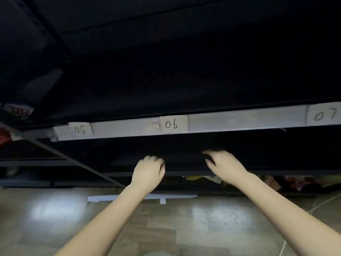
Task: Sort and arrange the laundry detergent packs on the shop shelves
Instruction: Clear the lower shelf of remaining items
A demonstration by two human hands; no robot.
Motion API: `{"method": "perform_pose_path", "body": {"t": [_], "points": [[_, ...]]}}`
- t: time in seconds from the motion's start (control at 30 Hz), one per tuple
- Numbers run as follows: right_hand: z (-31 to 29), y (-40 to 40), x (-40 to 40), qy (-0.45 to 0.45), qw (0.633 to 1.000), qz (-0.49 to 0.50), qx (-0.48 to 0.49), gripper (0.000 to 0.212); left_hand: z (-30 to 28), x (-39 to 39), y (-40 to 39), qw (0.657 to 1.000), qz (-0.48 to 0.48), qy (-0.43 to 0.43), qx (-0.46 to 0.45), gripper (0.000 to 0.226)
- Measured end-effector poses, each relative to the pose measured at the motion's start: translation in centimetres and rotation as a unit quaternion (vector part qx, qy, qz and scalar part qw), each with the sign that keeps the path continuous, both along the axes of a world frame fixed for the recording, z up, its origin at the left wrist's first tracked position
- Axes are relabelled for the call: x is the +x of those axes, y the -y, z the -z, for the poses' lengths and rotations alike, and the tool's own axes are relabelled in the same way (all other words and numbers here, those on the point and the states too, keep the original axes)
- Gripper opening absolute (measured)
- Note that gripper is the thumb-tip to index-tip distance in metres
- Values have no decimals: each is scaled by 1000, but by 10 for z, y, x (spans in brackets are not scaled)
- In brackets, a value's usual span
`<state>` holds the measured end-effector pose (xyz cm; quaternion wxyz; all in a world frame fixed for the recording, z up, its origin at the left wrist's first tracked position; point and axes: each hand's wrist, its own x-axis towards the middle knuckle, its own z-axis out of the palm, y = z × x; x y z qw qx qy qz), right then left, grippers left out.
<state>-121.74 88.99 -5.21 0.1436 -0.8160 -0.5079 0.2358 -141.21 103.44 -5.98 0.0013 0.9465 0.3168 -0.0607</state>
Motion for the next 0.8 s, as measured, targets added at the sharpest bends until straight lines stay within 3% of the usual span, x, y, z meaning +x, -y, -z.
{"method": "perform_pose_path", "body": {"t": [0.2,0.47,0.7,0.8], "points": [[64,-68,14,-1,999,38,3,40,77,23,-87,999,-34,-18,-27,34],[146,-166,40,25,995,82,48,39,163,51,-206,999,-23,12,32,30],[187,-195,85,56,984,161,53,37,186,76,-254,996,-57,59,18,26],[191,-205,117,62,954,269,117,30,182,77,-285,981,-127,150,6,23]]}}
